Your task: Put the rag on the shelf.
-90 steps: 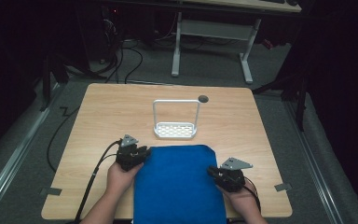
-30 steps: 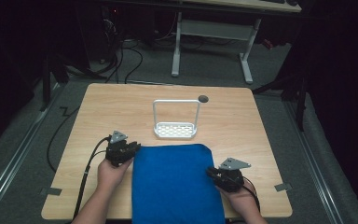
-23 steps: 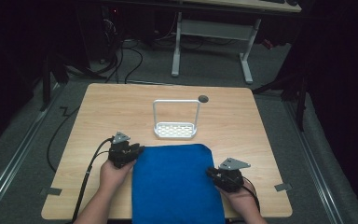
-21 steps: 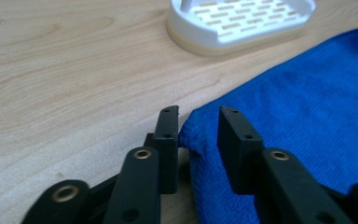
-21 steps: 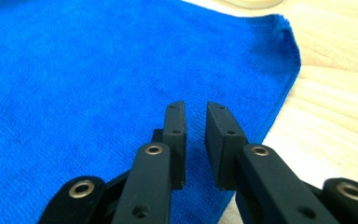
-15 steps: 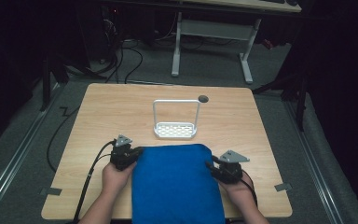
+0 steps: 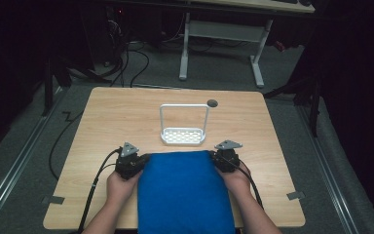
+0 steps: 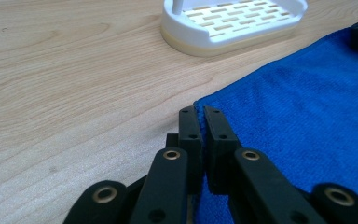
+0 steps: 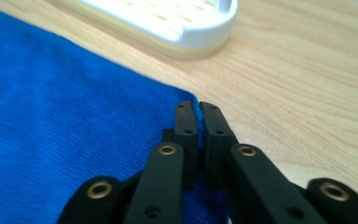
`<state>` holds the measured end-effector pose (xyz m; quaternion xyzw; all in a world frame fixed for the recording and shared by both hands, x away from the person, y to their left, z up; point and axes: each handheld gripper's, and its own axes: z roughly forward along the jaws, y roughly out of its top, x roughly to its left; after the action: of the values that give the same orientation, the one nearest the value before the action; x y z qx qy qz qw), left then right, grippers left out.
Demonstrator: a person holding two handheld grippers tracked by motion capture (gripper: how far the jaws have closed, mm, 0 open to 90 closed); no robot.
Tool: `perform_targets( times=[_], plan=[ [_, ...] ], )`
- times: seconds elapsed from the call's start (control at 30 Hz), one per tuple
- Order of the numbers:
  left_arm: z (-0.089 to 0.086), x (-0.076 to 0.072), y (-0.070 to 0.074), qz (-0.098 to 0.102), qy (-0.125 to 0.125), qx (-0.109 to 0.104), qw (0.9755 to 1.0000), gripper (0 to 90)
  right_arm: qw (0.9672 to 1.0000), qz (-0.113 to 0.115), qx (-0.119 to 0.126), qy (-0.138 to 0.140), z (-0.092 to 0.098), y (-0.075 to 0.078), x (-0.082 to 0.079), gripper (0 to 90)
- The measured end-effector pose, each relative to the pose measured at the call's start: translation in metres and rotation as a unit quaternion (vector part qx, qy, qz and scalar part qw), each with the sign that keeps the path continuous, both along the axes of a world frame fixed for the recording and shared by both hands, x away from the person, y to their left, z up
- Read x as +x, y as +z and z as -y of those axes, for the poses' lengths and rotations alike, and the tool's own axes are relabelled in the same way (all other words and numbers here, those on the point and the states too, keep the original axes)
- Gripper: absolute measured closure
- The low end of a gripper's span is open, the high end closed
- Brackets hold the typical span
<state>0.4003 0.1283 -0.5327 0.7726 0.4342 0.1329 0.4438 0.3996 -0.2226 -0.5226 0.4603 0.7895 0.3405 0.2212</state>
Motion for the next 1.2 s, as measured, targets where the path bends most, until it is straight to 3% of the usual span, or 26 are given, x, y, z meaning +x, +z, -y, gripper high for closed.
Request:
perform_targets(
  times=[0.13, 0.17, 0.2, 0.27, 0.3, 0.33, 0.43, 0.53, 0.63, 0.67, 0.7, 0.73, 0.83, 0.93, 0.97, 1.07, 1.1, 1.2],
  plan=[
    [-0.003, -0.006, 0.007, 0.02, -0.004, -0.015, 0.9997, 87.2, 0.9987, 0.044, 0.026, 0.001, 0.0, 0.018, -0.016, 88.1],
    [-0.003, -0.006, 0.007, 0.02, -0.004, -0.015, 0.9997, 87.2, 0.9987, 0.044, 0.026, 0.001, 0.0, 0.018, -0.016, 88.1],
    [-0.004, -0.011, 0.011, 0.032, -0.001, -0.02, 0.9993, 87.1, 0.9964, 0.072, 0.046, -0.001, 0.001, 0.023, -0.028, 88.1],
    [-0.005, -0.013, 0.013, 0.035, 0.001, -0.026, 0.999, 87.1, 0.9955, 0.077, 0.056, -0.003, 0.002, 0.023, -0.032, 88.1],
    [-0.006, -0.018, 0.017, 0.042, 0.004, -0.041, 0.9982, 87.1, 0.9943, 0.085, 0.064, 0.004, 0.002, 0.022, -0.038, 88.1],
    [-0.006, -0.018, 0.017, 0.042, 0.004, -0.041, 0.9982, 87.1, 0.9941, 0.089, 0.062, 0.006, 0.002, 0.024, -0.041, 88.1],
    [-0.003, -0.028, 0.027, 0.069, 0.009, -0.046, 0.9965, 87.1, 0.9921, 0.101, 0.074, 0.011, 0.004, 0.028, -0.044, 88.1],
    [-0.003, -0.031, 0.032, 0.078, 0.012, -0.053, 0.9955, 87.1, 0.9906, 0.113, 0.076, 0.012, 0.005, 0.031, -0.047, 88.1],
    [-0.001, -0.038, 0.046, 0.103, 0.013, -0.055, 0.9931, 87.3, 0.9871, 0.138, 0.08, 0.012, 0.004, 0.041, -0.054, 88.2],
    [-0.001, -0.038, 0.046, 0.103, 0.013, -0.055, 0.9931, 87.3, 0.9857, 0.146, 0.084, 0.011, 0.004, 0.045, -0.056, 88.2],
    [0.001, -0.039, 0.055, 0.117, 0.013, -0.052, 0.9918, 87.3, 0.984, 0.155, 0.087, 0.011, 0.004, 0.049, -0.059, 88.2],
    [0.001, -0.039, 0.055, 0.117, 0.013, -0.052, 0.9918, 87.3, 0.984, 0.155, 0.087, 0.011, 0.004, 0.049, -0.059, 88.2],
    [-0.001, -0.04, 0.07, 0.135, 0.016, -0.059, 0.989, 87.3, 0.9788, 0.184, 0.089, 0.012, 0.004, 0.066, -0.066, 88.2],
    [-0.002, -0.04, 0.078, 0.141, 0.015, -0.059, 0.9882, 87.3, 0.977, 0.191, 0.093, 0.011, 0.005, 0.073, -0.068, 88.1],
    [-0.002, -0.039, 0.088, 0.151, 0.015, -0.061, 0.9864, 87.3, 0.9735, 0.206, 0.099, 0.011, 0.007, 0.081, -0.071, 88.1],
    [-0.003, -0.038, 0.097, 0.163, 0.015, -0.065, 0.9843, 87.4, 0.9703, 0.219, 0.103, 0.01, 0.01, 0.09, -0.072, 88.1],
    [-0.004, -0.036, 0.106, 0.175, 0.015, -0.073, 0.9818, 87.3, 0.9696, 0.221, 0.105, 0.011, 0.012, 0.094, -0.071, 88.1],
    [-0.004, -0.035, 0.112, 0.179, 0.015, -0.078, 0.9806, 87.3, 0.9668, 0.228, 0.115, 0.006, 0.014, 0.104, -0.07, 88.1]
  ],
)
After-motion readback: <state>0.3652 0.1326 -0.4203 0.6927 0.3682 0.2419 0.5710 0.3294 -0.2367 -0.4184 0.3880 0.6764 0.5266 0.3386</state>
